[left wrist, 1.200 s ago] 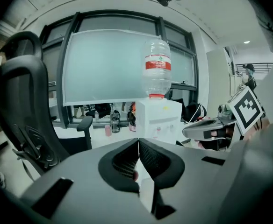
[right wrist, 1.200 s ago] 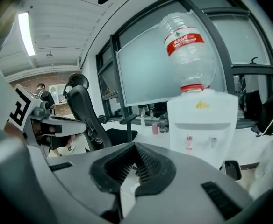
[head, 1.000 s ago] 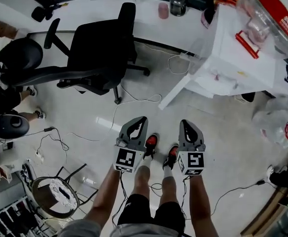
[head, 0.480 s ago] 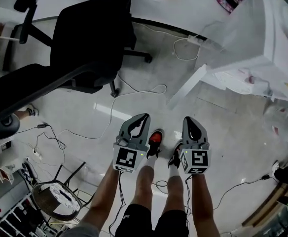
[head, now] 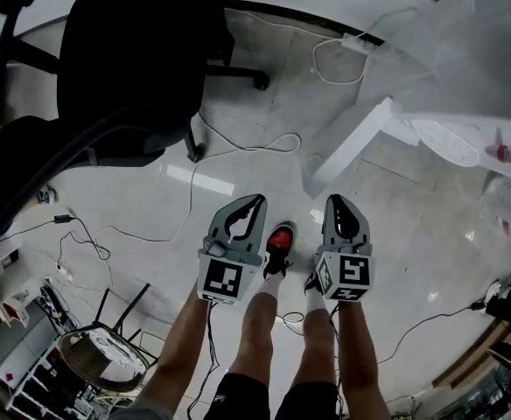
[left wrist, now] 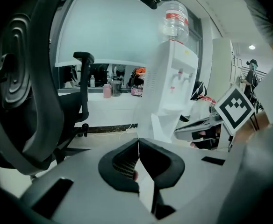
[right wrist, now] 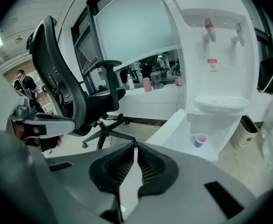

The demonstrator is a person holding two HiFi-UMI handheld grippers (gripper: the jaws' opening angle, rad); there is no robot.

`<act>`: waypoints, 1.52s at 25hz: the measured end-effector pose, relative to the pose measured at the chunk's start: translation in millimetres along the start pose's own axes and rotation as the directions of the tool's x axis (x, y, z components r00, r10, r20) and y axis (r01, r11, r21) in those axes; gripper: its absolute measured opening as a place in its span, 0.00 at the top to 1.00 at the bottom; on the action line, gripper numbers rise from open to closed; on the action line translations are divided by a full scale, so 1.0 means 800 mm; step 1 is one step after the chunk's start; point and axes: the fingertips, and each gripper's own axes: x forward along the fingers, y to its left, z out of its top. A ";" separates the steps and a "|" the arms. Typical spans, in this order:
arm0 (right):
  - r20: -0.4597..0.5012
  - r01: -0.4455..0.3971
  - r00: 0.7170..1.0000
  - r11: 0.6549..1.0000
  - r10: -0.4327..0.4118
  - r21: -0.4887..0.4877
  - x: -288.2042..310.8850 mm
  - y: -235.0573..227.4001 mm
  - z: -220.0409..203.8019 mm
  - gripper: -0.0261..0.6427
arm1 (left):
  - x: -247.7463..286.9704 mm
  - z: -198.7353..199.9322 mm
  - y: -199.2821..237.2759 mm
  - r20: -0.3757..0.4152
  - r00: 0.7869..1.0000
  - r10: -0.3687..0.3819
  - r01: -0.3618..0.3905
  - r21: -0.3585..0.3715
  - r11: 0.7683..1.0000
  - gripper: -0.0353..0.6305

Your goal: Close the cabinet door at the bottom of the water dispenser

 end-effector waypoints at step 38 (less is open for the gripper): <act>-0.227 0.141 0.967 0.983 -0.113 0.113 0.069 0.005 -0.092 0.58 | 0.038 -0.040 0.007 -0.049 0.996 -0.072 0.072 -0.004 0.997 0.91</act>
